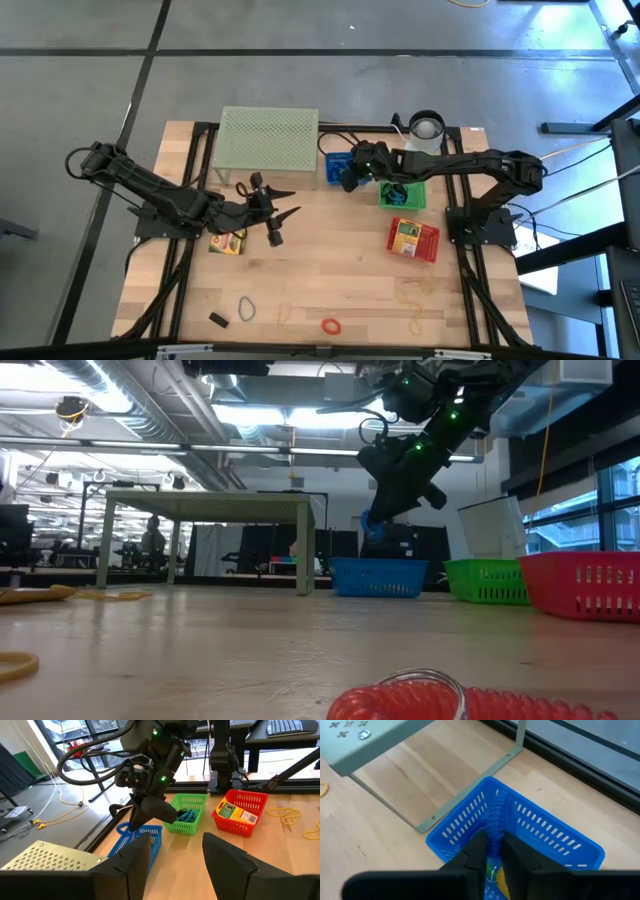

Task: Pick & Place Office Desk Supplies
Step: Put the blue spring keychain into the blue bin, then put the black rubber band into the green bin

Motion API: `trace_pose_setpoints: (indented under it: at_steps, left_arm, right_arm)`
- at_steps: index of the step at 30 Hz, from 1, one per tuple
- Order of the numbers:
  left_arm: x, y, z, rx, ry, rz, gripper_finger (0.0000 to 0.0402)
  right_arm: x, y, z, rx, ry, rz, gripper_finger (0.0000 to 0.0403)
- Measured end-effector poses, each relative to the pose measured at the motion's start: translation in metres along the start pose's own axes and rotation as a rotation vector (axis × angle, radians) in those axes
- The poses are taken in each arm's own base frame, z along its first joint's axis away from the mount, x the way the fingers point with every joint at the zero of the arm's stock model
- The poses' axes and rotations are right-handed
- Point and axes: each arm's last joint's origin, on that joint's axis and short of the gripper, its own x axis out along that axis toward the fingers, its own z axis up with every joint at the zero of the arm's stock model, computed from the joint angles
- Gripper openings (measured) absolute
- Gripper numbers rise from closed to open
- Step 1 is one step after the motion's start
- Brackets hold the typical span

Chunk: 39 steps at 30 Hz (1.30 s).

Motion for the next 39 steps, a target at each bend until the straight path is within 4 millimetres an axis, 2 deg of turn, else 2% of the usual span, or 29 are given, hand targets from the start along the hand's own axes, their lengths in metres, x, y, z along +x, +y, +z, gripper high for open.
trace_pose_setpoints:
  at_steps: [12,18,24,29,32,39]
  left_arm:
    - [-0.003,-0.003,-0.007,-0.076,0.056,-0.015,0.0171]
    - [-0.013,-0.013,-0.020,-0.187,0.183,-0.148,0.0175]
    - [-0.031,-0.026,-0.039,-0.328,0.449,-0.342,0.0176]
    - [-0.047,-0.043,-0.063,-0.362,0.700,-0.364,0.0180]
    - [-0.057,-0.058,-0.081,-0.342,0.861,-0.372,0.0180]
    - [-0.090,-0.102,-0.119,-0.209,1.198,-0.563,0.0180]
  right_arm:
    - [0.000,0.000,0.000,-0.034,-0.002,-0.004,0.0142]
    - [-0.003,0.000,0.001,-0.040,-0.009,0.002,0.0177]
    - [-0.014,0.006,0.004,-0.045,-0.036,0.034,0.0184]
    - [-0.025,0.021,-0.001,-0.077,-0.045,0.084,0.0177]
    - [-0.031,0.032,-0.007,-0.124,-0.045,0.120,0.0172]
    - [-0.046,0.059,-0.024,-0.199,-0.032,0.203,0.0164]
